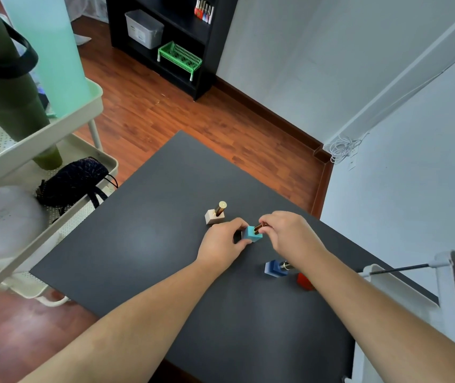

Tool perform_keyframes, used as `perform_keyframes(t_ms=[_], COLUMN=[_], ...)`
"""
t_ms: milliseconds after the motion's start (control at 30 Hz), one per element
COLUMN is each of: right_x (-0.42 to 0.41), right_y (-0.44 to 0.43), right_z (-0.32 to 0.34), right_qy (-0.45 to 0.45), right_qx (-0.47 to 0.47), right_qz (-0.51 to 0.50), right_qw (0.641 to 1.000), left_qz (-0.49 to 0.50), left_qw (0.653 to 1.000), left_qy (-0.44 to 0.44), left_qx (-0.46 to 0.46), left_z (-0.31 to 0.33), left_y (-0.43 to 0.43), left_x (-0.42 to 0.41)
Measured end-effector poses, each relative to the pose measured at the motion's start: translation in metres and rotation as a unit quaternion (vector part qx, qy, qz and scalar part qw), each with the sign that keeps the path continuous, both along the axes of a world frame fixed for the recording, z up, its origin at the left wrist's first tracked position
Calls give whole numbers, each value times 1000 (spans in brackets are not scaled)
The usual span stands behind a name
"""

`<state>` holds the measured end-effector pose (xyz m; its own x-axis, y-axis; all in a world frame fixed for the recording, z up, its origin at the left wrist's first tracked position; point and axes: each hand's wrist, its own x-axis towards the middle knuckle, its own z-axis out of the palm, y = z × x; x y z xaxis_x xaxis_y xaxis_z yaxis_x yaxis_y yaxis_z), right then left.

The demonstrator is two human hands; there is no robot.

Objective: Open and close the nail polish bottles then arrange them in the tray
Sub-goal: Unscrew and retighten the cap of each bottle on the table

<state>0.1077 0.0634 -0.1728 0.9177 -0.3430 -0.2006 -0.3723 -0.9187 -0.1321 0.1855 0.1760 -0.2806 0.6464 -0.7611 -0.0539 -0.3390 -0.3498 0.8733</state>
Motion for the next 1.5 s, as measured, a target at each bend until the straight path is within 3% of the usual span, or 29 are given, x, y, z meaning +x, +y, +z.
perform_keyframes(t_ms=[200, 467, 567, 700, 833, 967, 1500], right_x=[3, 6, -9, -46, -76, -91, -83], right_y=[4, 10, 5, 0, 4, 8, 6], right_z=[-4, 10, 25, 39, 36, 28, 15], right_qy=[-12, 19, -51, -116, -94, -53, -12], right_qx=[-8, 74, 90, 75, 91, 112, 65], right_qz=[-30, -123, -149, -158, -137, -118, -149], right_qw=[999, 990, 983, 978, 982, 985, 987], left_qz=[5, -11, -18, -54, -117, -99, -125], left_qw=[1000, 999, 997, 992, 986, 990, 991], left_qy=[-11, 33, 48, -4, -13, 39, 37], left_qx=[8, 24, 60, 112, 117, 88, 29], left_z=[1, 11, 12, 10, 11, 15, 4], left_y=[0, 6, 19, 39, 35, 12, -7], left_x=[0, 1, -3, -15, -34, -48, -48])
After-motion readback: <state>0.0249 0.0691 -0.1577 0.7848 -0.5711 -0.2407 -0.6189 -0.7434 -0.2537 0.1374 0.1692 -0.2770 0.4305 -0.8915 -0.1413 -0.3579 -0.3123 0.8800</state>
